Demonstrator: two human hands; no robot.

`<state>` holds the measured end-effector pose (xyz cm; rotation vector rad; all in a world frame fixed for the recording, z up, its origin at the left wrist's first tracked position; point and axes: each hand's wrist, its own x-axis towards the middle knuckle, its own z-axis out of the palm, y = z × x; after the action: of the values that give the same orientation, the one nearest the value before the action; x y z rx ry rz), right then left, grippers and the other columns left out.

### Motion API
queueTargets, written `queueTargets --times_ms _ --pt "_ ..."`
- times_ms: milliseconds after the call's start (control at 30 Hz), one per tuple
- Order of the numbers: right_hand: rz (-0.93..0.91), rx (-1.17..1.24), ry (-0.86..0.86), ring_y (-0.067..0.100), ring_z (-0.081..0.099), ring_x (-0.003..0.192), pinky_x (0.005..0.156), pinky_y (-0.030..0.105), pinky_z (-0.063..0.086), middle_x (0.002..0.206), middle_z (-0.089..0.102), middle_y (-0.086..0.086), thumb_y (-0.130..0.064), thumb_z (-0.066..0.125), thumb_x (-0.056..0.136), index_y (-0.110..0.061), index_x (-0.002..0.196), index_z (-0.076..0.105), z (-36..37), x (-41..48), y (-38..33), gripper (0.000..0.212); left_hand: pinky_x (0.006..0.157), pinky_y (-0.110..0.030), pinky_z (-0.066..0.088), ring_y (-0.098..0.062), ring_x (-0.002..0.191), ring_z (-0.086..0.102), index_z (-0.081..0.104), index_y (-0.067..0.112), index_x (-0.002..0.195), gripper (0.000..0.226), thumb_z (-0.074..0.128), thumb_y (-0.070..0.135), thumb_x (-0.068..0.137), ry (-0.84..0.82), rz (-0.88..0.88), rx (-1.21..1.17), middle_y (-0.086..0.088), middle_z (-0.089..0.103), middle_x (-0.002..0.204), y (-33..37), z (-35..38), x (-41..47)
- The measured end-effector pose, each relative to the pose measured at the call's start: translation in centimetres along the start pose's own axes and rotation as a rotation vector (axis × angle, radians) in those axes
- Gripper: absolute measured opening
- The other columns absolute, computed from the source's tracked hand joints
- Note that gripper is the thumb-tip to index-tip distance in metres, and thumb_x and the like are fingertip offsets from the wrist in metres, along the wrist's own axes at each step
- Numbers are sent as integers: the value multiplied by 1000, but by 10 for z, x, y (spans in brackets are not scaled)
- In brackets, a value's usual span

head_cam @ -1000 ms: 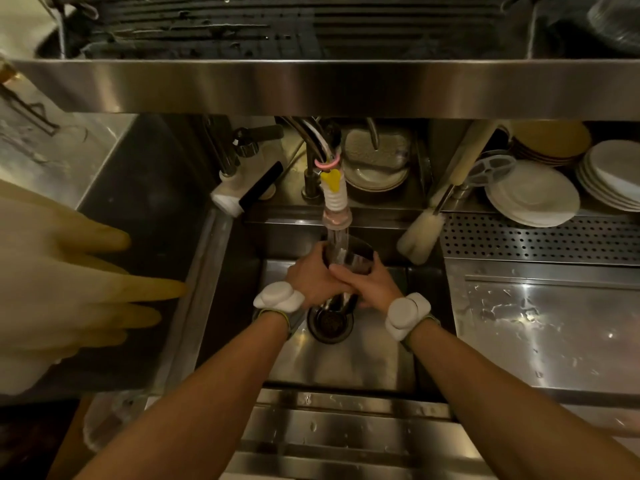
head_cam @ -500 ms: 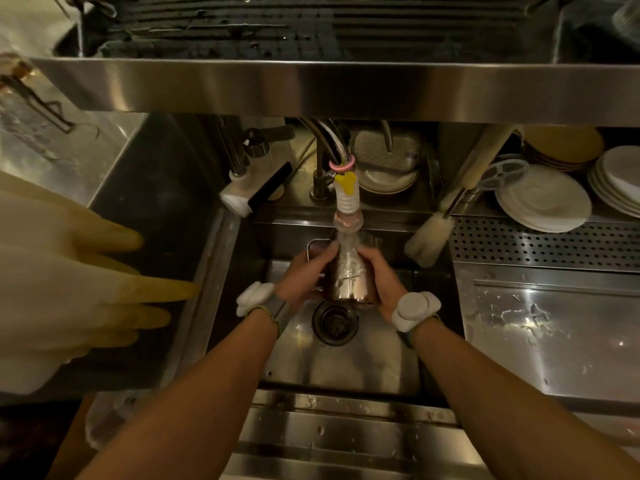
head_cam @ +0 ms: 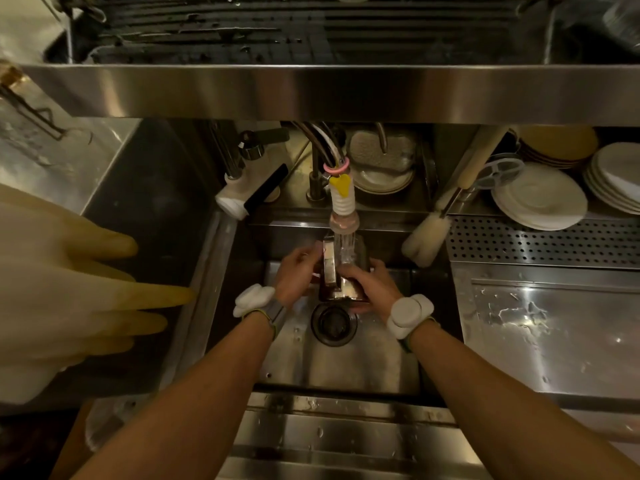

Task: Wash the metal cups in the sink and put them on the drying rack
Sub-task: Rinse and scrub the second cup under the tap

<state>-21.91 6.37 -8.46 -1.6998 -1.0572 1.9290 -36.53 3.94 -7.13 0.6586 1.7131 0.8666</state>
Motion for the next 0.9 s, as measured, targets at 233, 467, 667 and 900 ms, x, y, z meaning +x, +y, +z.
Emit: queueTargets --times_ms 233,467,667,900 --pt "-46 156 -96 25 64 94 74 38 55 113 61 10 -14 66 83 -19 133 37 2 -1 6 57 85 -29 53 -13 95 66 51 23 128 51 71 31 82 -194 -2 -105 3 68 103 -7 14 -6" --pt "-121 23 -68 26 61 110 100 45 47 123 62 9 -22 61 89 -20 135 49 1 8 -4 47 95 -32 48 -22 108 61 49 15 130 58 70 35 79 -48 0 49 -6 62 122 4 19 4" --pt "117 -13 47 28 60 90 73 41 54 104 62 11 -45 49 93 -14 118 60 1 6 -15 40 94 -40 51 -31 107 61 60 12 119 58 50 60 87 -51 -254 113 -15 63 119 17 20 5" --pt "-89 29 -9 24 60 104 89 46 53 123 60 7 -24 64 88 -20 134 48 -4 3 -12 49 85 -39 51 -23 92 59 61 23 92 19 56 41 86 -76 -230 -34 -7 63 100 18 13 2"
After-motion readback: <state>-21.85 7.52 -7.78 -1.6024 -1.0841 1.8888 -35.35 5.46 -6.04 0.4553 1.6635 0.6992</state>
